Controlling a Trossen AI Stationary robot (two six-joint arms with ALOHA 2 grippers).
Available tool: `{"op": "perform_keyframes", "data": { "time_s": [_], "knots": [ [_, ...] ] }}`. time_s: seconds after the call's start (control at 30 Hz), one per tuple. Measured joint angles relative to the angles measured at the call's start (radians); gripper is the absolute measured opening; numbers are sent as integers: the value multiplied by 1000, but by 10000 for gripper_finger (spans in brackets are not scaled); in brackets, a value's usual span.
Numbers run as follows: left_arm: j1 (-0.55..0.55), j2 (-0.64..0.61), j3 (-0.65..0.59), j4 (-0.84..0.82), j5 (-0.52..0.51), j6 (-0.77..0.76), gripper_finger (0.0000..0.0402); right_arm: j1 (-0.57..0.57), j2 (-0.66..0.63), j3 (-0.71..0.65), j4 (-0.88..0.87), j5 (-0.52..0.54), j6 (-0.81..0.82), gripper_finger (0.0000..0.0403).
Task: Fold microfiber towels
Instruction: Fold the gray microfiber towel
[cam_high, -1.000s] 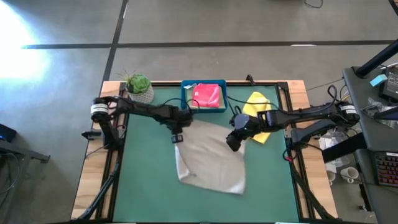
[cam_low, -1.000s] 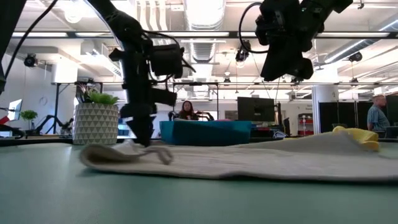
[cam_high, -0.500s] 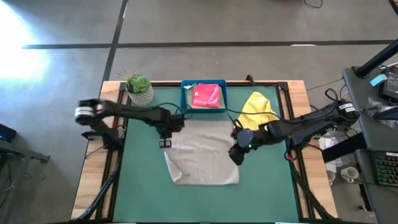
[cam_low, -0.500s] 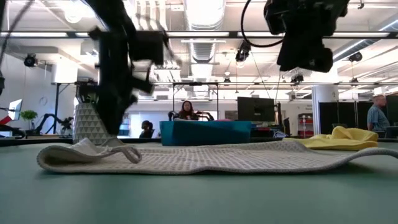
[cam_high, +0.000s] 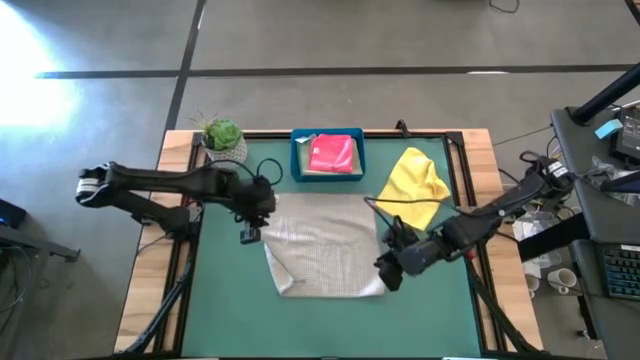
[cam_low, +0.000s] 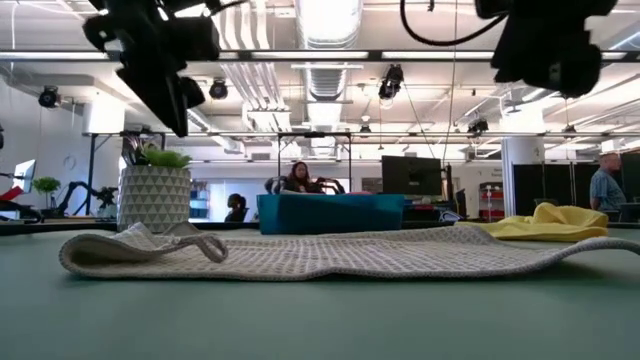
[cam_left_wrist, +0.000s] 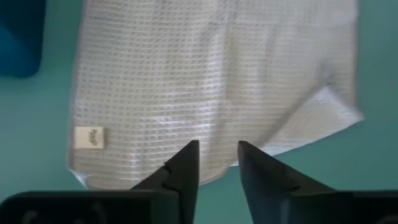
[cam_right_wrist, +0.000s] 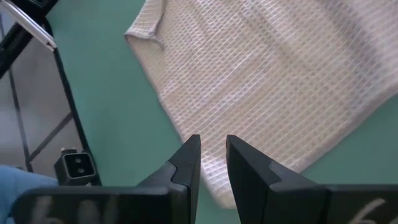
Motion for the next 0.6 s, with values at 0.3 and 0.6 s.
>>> {"op": "perform_keyframes", "data": {
  "time_s": [0.3, 0.6],
  "knots": [
    [-76, -15, 7, 5, 77, -83, 200, 122, 0, 4, 80, 148, 45, 68],
    [-278, 49, -2, 151, 86, 23, 212, 147, 0, 8, 70, 157, -71, 68]
  ]
}}
